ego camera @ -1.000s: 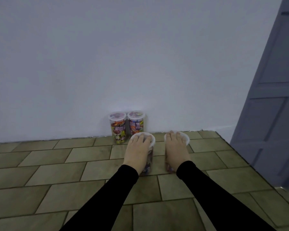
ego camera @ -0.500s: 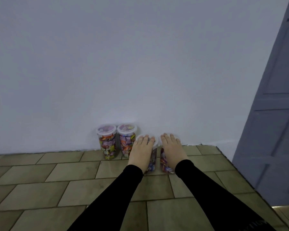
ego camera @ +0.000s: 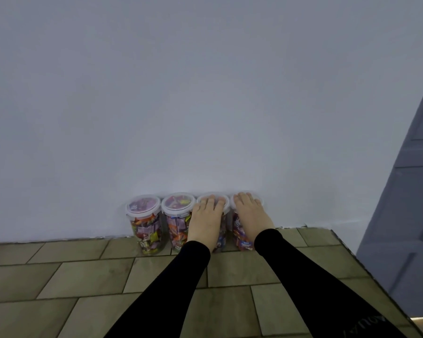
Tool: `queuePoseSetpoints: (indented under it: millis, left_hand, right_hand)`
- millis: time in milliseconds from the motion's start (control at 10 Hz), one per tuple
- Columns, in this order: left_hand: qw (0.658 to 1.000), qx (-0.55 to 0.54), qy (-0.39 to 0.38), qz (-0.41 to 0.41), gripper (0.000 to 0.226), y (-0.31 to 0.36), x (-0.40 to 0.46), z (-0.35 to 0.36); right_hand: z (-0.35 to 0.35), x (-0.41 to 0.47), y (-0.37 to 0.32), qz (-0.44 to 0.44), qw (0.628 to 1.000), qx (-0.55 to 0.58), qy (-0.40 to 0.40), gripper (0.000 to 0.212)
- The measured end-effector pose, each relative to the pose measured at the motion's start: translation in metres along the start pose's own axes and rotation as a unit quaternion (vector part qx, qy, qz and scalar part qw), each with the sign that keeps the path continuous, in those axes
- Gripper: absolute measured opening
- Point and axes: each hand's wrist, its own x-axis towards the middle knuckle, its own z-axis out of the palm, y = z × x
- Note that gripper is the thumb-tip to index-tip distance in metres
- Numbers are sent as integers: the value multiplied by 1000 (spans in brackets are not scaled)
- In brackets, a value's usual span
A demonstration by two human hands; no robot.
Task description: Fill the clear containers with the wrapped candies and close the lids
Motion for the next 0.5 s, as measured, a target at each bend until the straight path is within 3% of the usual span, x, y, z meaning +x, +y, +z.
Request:
queuePoseSetpoints:
  millis: [300,500]
  left_hand:
    - [1000,18,-1,-12,53,-6,14,8]
    - [997,-61,-44,-3,78,-19,-6,-14]
  right_hand:
    - [10,18,-2,32,999,-32,3,52]
    - [-6,-1,6,24,998,-55,-29,70]
